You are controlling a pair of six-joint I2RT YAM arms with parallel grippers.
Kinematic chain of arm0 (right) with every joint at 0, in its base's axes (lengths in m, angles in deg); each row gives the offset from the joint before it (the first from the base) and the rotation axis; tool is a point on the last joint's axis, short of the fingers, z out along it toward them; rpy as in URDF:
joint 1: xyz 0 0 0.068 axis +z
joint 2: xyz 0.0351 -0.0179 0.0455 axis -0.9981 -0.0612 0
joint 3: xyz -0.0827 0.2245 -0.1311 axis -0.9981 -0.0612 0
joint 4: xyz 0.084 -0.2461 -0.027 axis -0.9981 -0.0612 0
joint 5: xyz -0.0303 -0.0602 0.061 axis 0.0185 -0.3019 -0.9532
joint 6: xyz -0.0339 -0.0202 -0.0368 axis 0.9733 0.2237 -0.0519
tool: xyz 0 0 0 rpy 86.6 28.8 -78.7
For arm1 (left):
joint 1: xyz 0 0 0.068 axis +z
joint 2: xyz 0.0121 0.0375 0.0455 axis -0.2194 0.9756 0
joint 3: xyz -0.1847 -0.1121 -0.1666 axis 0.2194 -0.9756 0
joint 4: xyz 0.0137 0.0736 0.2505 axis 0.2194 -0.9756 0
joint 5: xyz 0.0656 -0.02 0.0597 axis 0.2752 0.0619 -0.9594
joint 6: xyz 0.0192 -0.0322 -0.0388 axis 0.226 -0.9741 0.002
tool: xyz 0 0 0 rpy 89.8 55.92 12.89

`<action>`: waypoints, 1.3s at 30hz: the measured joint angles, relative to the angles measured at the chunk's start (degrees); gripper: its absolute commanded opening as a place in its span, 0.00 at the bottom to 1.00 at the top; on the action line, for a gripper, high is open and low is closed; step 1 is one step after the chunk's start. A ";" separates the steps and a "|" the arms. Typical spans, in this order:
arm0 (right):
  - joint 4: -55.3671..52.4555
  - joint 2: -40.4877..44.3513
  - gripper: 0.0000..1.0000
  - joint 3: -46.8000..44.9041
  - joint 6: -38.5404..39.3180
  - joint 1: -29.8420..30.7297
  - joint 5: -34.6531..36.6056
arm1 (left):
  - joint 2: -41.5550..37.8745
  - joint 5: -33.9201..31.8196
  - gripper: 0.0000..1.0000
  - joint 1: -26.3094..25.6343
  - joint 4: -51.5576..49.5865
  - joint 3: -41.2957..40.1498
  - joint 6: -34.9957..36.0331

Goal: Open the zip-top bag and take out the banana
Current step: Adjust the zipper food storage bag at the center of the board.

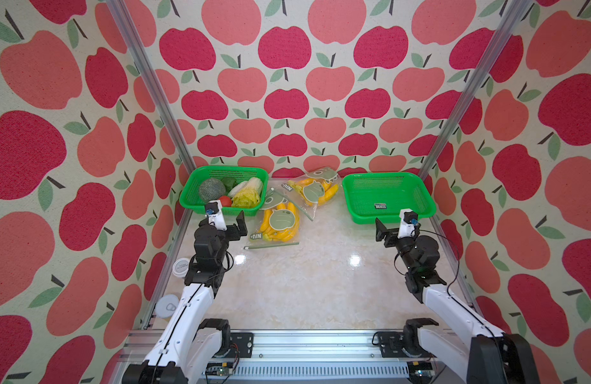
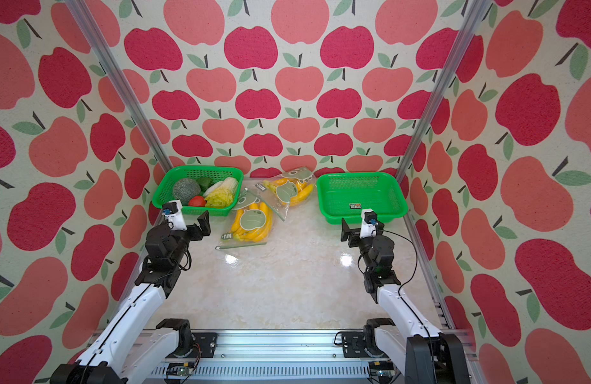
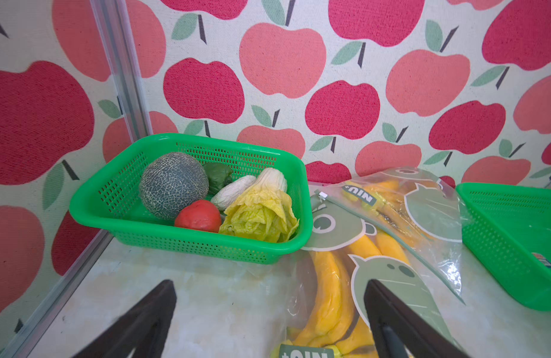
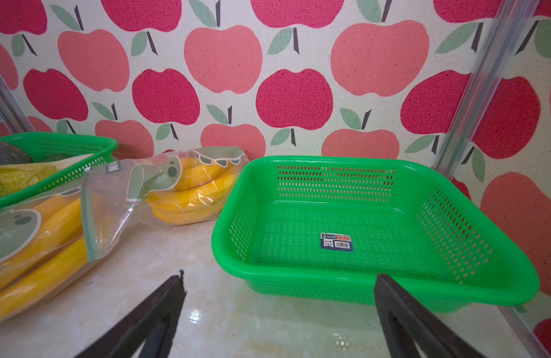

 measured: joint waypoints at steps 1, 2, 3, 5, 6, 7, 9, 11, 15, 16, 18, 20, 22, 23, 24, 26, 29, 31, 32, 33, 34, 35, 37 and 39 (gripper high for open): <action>-2.56 2.36 0.99 0.79 -2.25 0.00 0.72 | -1.42 -1.66 0.98 0.04 -3.76 1.42 -4.37; -5.44 4.55 0.99 1.62 -5.07 0.00 1.77 | -2.47 -2.69 0.98 0.28 -7.32 2.58 -8.35; -8.13 6.25 0.99 2.34 -7.93 0.00 3.15 | -3.13 -2.80 0.98 0.72 -9.44 3.19 -10.67; -13.92 8.96 0.99 3.69 -14.80 -0.09 6.23 | -3.78 -1.64 0.98 1.62 -13.31 3.61 -14.32; -16.09 9.70 0.99 4.02 -17.49 -0.28 6.78 | -3.61 -0.94 0.98 1.70 -14.73 3.65 -15.08; -18.08 10.14 0.99 4.09 -20.02 -0.46 6.82 | -2.75 0.31 0.98 1.64 -16.46 3.85 -15.87; -21.53 9.81 0.99 4.11 -24.33 -0.55 6.08 | 0.26 2.69 0.98 0.96 -19.12 4.74 -16.37; -24.72 7.28 0.99 4.50 -28.74 -0.11 4.31 | 4.79 5.20 0.98 0.00 -21.35 6.10 -16.33; -29.05 -0.79 0.99 7.69 -34.58 4.96 1.97 | 12.55 9.35 0.98 -1.25 -23.43 8.24 -16.09; -29.97 -3.15 0.99 9.16 -35.63 7.56 1.92 | 14.45 10.27 0.98 -1.31 -23.54 8.70 -16.04; -31.01 -7.67 0.99 12.72 -37.29 13.27 2.19 | 18.53 12.17 0.98 -1.38 -23.69 9.73 -15.67; -31.26 -12.76 0.99 17.25 -38.51 19.34 2.40 | 22.29 14.05 0.98 -1.51 -23.85 10.80 -15.52; -31.19 -17.84 0.99 21.84 -39.26 24.11 2.45 | 25.18 15.52 0.99 -1.79 -23.78 11.76 -15.28; -31.10 -20.57 0.99 24.22 -39.58 26.23 2.45 | 26.56 16.28 1.00 -2.03 -23.74 12.17 -15.17; -30.99 -22.93 0.98 26.27 -39.76 27.87 2.38 | 27.76 16.90 0.99 -2.23 -23.58 12.55 -15.04; -30.40 -27.91 0.98 30.25 -39.95 31.15 1.97 | 30.38 18.14 0.97 -2.64 -23.26 13.29 -14.56; -30.23 -34.75 0.96 35.69 -39.98 35.01 1.27 | 33.81 19.41 0.95 -3.26 -22.77 14.25 -13.92; -30.42 -39.12 0.92 39.47 -39.95 37.00 0.61 | 35.56 19.98 0.94 -3.58 -22.29 14.64 -13.70; -30.47 -41.24 0.91 41.33 -39.89 37.86 0.11 | 36.22 20.35 0.93 -3.72 -21.94 14.73 -13.66; -30.62 -43.08 0.89 43.01 -39.82 38.49 -0.46 | 36.65 20.68 0.92 -3.80 -21.73 14.78 -13.62; -30.75 -44.87 0.87 44.63 -39.78 38.95 -1.01 | 37.11 20.94 0.91 -3.96 -21.51 14.78 -13.51; -30.95 -46.80 0.85 46.34 -39.76 39.23 -1.68 | 37.48 21.14 0.90 -4.11 -21.35 14.80 -13.49; -31.12 -49.40 0.83 48.46 -39.82 39.39 -2.93 | 37.90 21.64 0.88 -4.44 -21.09 14.80 -13.20; -31.52 -51.25 0.79 49.88 -39.95 39.39 -3.85 | 38.23 21.97 0.86 -4.81 -20.92 14.91 -12.85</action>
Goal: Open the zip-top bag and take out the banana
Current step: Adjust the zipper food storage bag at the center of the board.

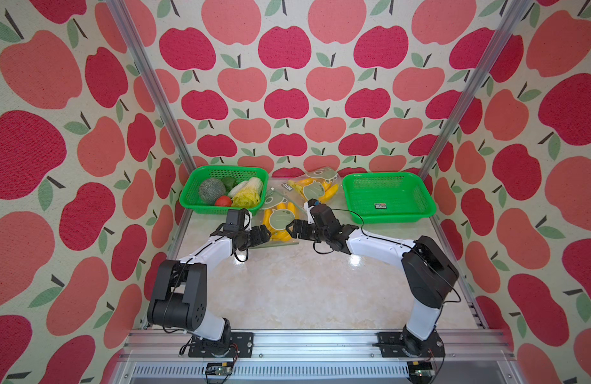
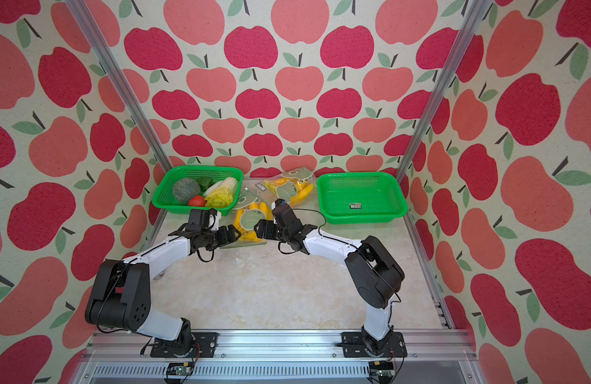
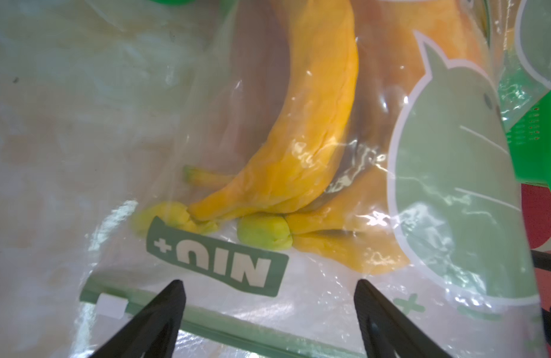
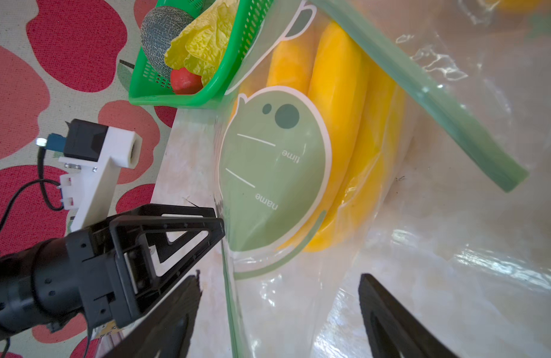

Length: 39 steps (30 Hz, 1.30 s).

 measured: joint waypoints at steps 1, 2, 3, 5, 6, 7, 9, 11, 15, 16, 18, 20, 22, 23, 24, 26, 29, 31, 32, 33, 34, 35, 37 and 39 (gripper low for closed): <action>-0.44 -0.74 0.74 0.68 -0.02 0.00 -0.46 | 0.15 0.15 0.85 -0.28 0.00 0.13 0.17; -1.07 -1.53 0.70 1.57 0.00 0.04 -0.90 | 0.24 0.17 0.84 -0.66 0.07 0.31 0.24; -1.70 -2.10 0.66 2.34 -0.04 0.11 -1.11 | 0.28 0.15 0.83 -1.01 0.17 0.42 0.26; -3.23 -3.45 0.53 4.37 0.17 0.22 -1.81 | 0.28 0.15 0.81 -1.97 0.42 0.55 0.42; -3.80 -3.87 0.48 5.07 0.15 0.31 -2.10 | 0.28 0.13 0.81 -2.38 0.46 0.55 0.44; -4.50 -4.28 0.42 5.79 0.26 0.46 -2.34 | 0.28 0.13 0.80 -2.82 0.48 0.55 0.46; -5.14 -4.48 0.29 6.08 0.28 0.48 -2.56 | 0.28 0.09 0.78 -3.63 0.55 0.55 0.46; -5.92 -4.48 0.19 6.08 0.31 0.46 -2.51 | 0.28 -0.09 0.77 -4.39 0.57 0.55 0.46; -5.84 -4.22 0.04 4.61 0.42 0.48 -1.64 | 0.24 -0.98 0.74 -6.12 0.59 0.52 0.44; -5.77 -3.98 0.02 3.82 0.50 0.48 -1.44 | 0.11 -1.31 0.74 -6.67 0.61 0.42 0.44; -5.70 -3.13 0.00 1.95 0.76 0.48 -0.63 | -0.52 -1.84 0.73 -7.89 0.68 -0.15 0.44; -5.68 -1.70 0.00 -0.37 0.70 0.48 0.37 | -1.60 -2.56 0.73 -9.40 0.81 -1.07 0.44; -5.42 0.17 0.00 -2.80 0.70 0.48 1.38 | -2.97 -3.02 0.73 -10.91 0.83 -2.21 0.42; -5.11 1.31 0.00 -4.24 0.68 0.46 1.84 | -3.96 -3.41 0.73 -11.74 0.87 -2.95 0.39; -4.81 2.36 0.00 -5.51 0.68 0.46 2.25 | -5.01 -3.74 0.73 -12.57 0.92 -3.74 0.39; -4.11 4.92 0.00 -8.57 0.66 0.46 2.97 | -7.72 -4.63 0.74 -14.19 0.87 -5.57 0.20; -2.84 9.05 0.00 -13.70 0.44 0.07 3.54 | -13.29 -5.97 0.79 -15.96 0.57 -8.35 -0.07; -2.47 11.72 0.00 -17.03 0.20 -0.76 3.69 | -17.40 -6.58 0.83 -16.26 0.09 -9.79 -0.46; -2.19 13.27 0.00 -19.04 -0.02 -1.44 3.72 | -19.34 -6.99 0.85 -16.28 -0.15 -10.32 -0.70; -2.08 14.64 0.00 -20.76 -0.26 -2.21 3.72 | -20.65 -6.99 0.86 -16.28 -0.44 -10.58 -0.85; -2.01 16.06 0.00 -22.53 -0.55 -3.15 3.74 | -21.94 -7.02 0.87 -16.28 -0.59 -10.82 -0.94; -1.77 17.35 0.00 -24.22 -0.92 -4.11 3.72 | -22.71 -6.93 0.87 -16.31 -0.66 -11.06 -1.03; -1.79 19.41 0.00 -26.75 -1.46 -5.75 3.74 | -22.97 -6.10 0.87 -16.46 -0.70 -11.72 -1.38; -1.79 20.46 0.00 -28.04 -1.84 -6.67 3.78 | -22.23 -5.11 0.86 -17.22 -0.59 -13.00 -1.79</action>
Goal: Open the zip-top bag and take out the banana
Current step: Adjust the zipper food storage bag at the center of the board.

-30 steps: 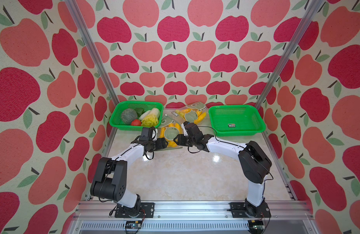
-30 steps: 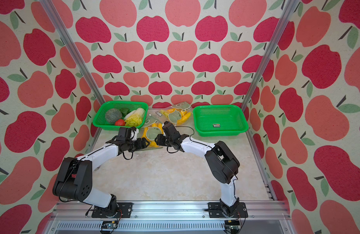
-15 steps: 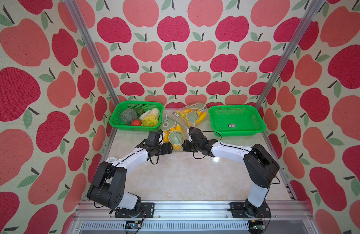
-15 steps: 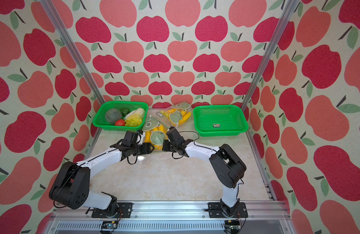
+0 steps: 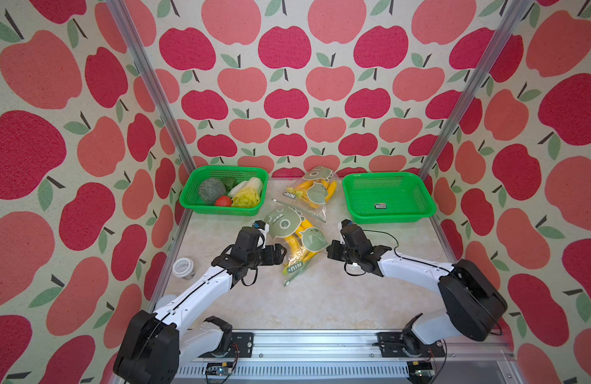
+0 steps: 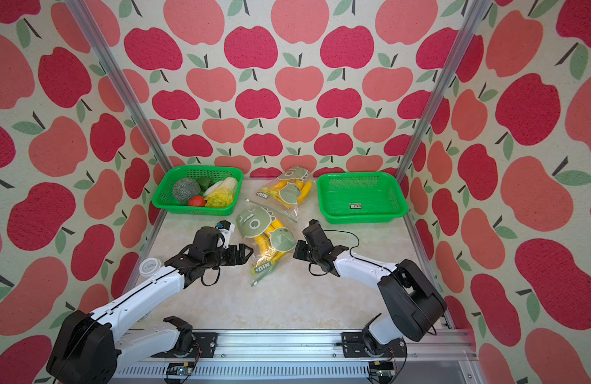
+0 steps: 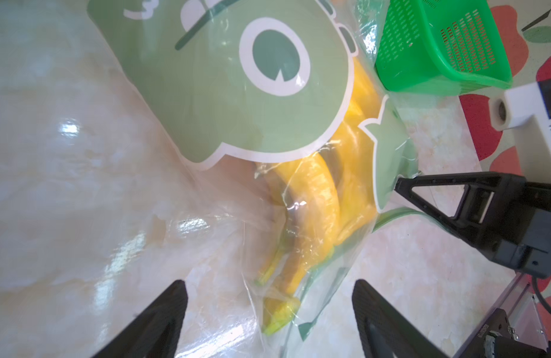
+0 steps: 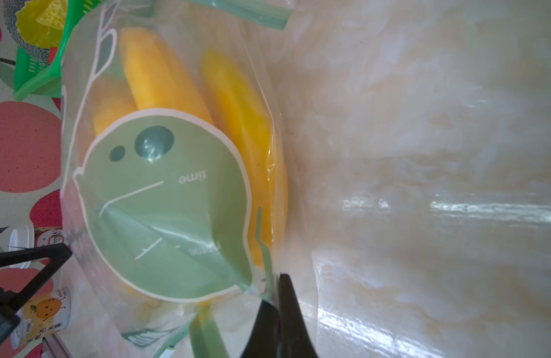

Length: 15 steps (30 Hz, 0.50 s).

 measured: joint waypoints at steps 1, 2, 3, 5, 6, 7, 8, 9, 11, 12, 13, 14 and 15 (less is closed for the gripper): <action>0.02 0.17 0.00 -0.26 -0.22 -0.07 0.02 | 0.70 0.39 0.85 -0.94 0.09 -0.83 -0.46; 0.07 0.22 0.00 -0.39 -0.50 0.00 -0.04 | 1.57 0.87 0.83 -2.14 0.13 -1.55 -0.83; 0.09 0.22 0.00 -0.42 -0.66 0.00 -0.04 | 2.38 1.25 0.82 -3.30 0.31 -2.05 -1.18; 0.39 0.22 0.00 -0.44 -1.01 0.00 -0.07 | 4.31 2.10 0.77 -5.99 0.98 -2.97 -2.08; 0.48 0.22 0.00 -0.46 -1.14 0.00 -0.07 | 5.11 2.36 0.74 -7.06 1.31 -3.17 -2.60; 0.50 0.22 0.00 -0.46 -1.18 0.00 -0.07 | 5.90 2.51 0.70 -7.98 1.97 -3.30 -3.02; 0.52 0.22 0.00 -0.46 -1.18 0.00 -0.07 | 6.67 2.51 0.63 -8.52 2.56 -3.32 -3.54; 0.50 0.22 0.00 -0.46 -1.18 0.00 -0.04 | 7.48 2.49 0.56 -8.79 3.30 -3.30 -3.89; 0.50 0.22 0.00 -0.46 -1.16 0.00 0.09 | 9.38 2.23 0.42 -8.96 4.52 -3.30 -4.66; 0.48 0.22 0.00 -0.46 -1.16 0.00 0.20 | 10.21 2.25 0.37 -8.98 4.94 -3.30 -4.98; 0.44 0.22 0.00 -0.46 -1.16 0.00 0.44 | 11.06 2.25 0.34 -8.98 5.46 -3.30 -5.42; 0.42 0.26 0.00 -0.46 -1.16 0.00 0.61 | 11.78 2.27 0.29 -9.07 5.99 -3.26 -5.64; 0.42 0.28 0.00 -0.46 -1.16 -0.02 0.76 | 12.26 2.29 0.24 -9.18 6.25 -3.17 -5.68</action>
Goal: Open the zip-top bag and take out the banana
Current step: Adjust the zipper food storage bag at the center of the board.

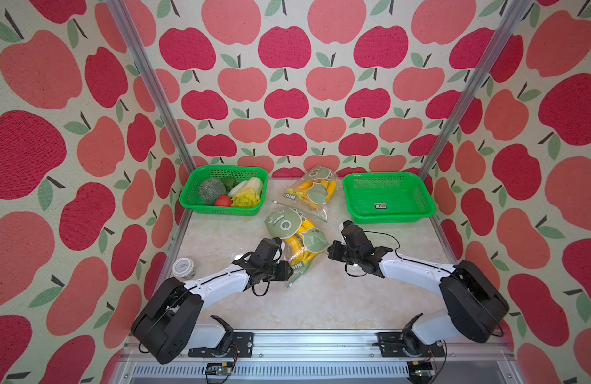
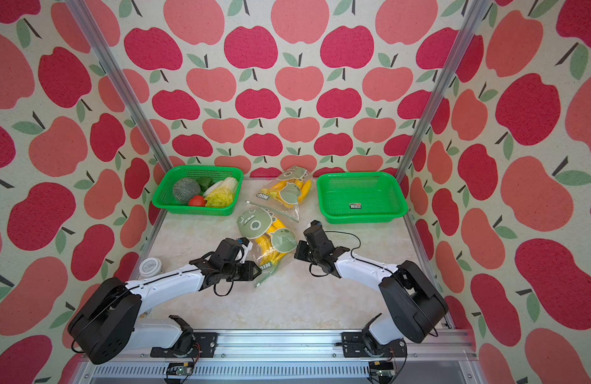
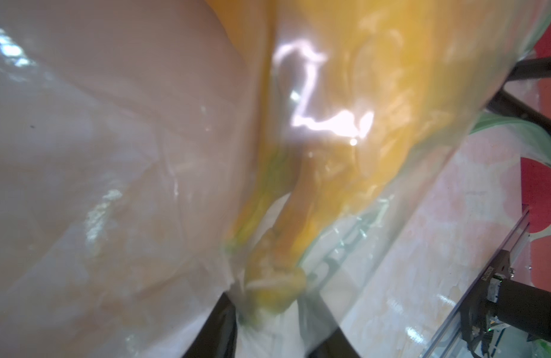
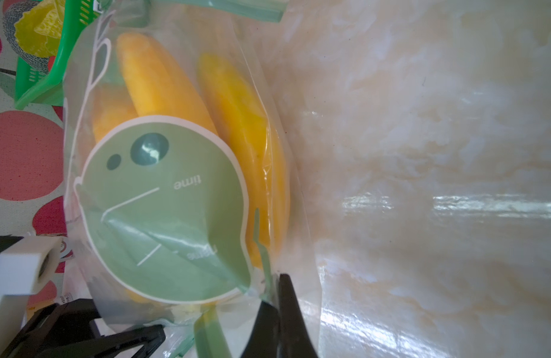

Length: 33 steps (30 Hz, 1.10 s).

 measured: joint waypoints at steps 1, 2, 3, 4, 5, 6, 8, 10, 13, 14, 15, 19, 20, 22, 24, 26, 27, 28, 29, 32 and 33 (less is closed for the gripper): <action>0.00 0.11 0.00 -0.07 0.00 -0.04 0.04 | 0.55 0.02 0.20 -0.31 0.33 0.22 -0.02; 0.02 0.15 0.00 -0.11 0.00 -0.17 0.24 | 0.74 -0.04 0.17 -0.70 0.59 0.48 -0.09; 0.02 0.20 0.00 -0.13 0.00 -0.37 0.31 | 0.72 -0.02 0.15 -1.03 0.68 0.70 -0.07; 0.02 0.24 0.01 -0.15 0.00 -0.74 0.42 | 0.68 -0.04 0.13 -1.53 0.85 0.98 -0.04; 0.02 0.24 0.01 -0.15 0.00 -1.11 0.46 | 0.63 -0.09 0.11 -2.08 1.11 1.20 0.04; 0.02 0.24 0.02 -0.15 0.00 -1.42 0.48 | 0.55 -0.13 0.08 -2.51 1.16 1.44 0.00; 0.00 0.24 0.05 -0.15 0.02 -1.77 0.72 | 0.37 -0.70 0.03 -3.41 1.16 1.95 -0.04; -0.17 0.24 0.11 -0.11 0.26 -1.92 1.18 | -0.13 -1.42 0.01 -4.15 1.05 2.25 -0.04; -1.11 0.66 0.28 0.13 1.29 -1.92 2.23 | -0.94 -2.47 0.00 -5.03 0.76 3.06 -0.11; -1.62 1.16 0.33 0.11 1.60 -1.99 2.43 | -1.01 -2.71 0.00 -5.18 0.74 3.45 -0.28; -1.97 1.97 0.38 0.09 1.95 -2.03 2.45 | -1.01 -2.89 0.00 -5.27 0.76 3.91 -0.48; -1.46 8.44 0.55 -1.79 2.45 -1.66 2.32 | -0.61 -3.37 0.00 -5.31 1.16 5.92 -1.40; -1.25 10.16 0.56 -2.58 2.40 -1.09 2.27 | -0.09 -3.48 0.00 -5.31 1.27 6.60 -1.51; -0.96 13.75 0.58 -4.35 2.08 1.20 2.19 | 1.62 -3.50 0.00 -5.44 1.62 8.37 -1.60; -0.17 15.37 0.58 -5.55 1.51 3.85 1.99 | 3.65 -3.48 0.00 -5.66 2.34 10.08 -1.62; 0.87 15.08 0.58 -6.29 0.39 6.19 1.40 | 5.57 -3.48 0.00 -6.16 3.13 11.43 -1.64; 1.57 14.32 0.58 -6.62 -0.20 7.10 1.11 | 6.25 -3.48 0.00 -6.47 3.41 11.89 -1.81; 2.21 13.22 0.58 -6.73 -0.90 7.72 0.79 | 6.75 -3.48 0.01 -6.88 3.54 12.26 -1.86; 2.84 12.00 0.57 -6.73 -1.46 8.22 0.59 | 7.13 -3.50 0.02 -7.32 3.63 12.55 -1.95; 4.17 8.13 0.54 -6.73 -3.50 9.31 0.13 | 7.58 -3.67 0.08 -8.83 3.69 12.79 -2.47; 4.52 7.08 0.53 -6.73 -4.35 9.55 -0.02 | 7.58 -3.74 0.13 -9.33 3.58 12.79 -2.78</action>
